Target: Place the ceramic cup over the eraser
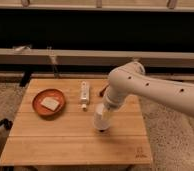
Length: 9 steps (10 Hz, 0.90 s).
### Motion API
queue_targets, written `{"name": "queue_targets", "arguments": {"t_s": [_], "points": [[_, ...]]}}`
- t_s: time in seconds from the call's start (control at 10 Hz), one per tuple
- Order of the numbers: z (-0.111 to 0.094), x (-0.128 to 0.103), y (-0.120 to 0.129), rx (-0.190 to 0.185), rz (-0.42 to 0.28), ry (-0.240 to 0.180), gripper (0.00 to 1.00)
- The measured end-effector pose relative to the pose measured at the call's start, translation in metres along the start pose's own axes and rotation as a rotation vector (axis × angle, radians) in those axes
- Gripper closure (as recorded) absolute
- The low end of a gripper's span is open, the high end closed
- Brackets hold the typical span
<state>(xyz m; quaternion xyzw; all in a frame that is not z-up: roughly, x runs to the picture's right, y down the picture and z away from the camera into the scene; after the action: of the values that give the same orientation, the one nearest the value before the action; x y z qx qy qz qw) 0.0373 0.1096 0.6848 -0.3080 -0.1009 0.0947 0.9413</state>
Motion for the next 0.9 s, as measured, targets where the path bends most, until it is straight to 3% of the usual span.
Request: {"name": "queue_targets", "arguments": {"t_s": [0.2, 0.5, 0.9], "points": [[0.018, -0.014, -0.002, -0.007, -0.017, -0.007, 0.50], [0.032, -0.018, -0.008, -0.010, -0.023, 0.005, 0.22], [0.043, -0.019, -0.008, -0.010, -0.032, 0.040, 0.20]]}}
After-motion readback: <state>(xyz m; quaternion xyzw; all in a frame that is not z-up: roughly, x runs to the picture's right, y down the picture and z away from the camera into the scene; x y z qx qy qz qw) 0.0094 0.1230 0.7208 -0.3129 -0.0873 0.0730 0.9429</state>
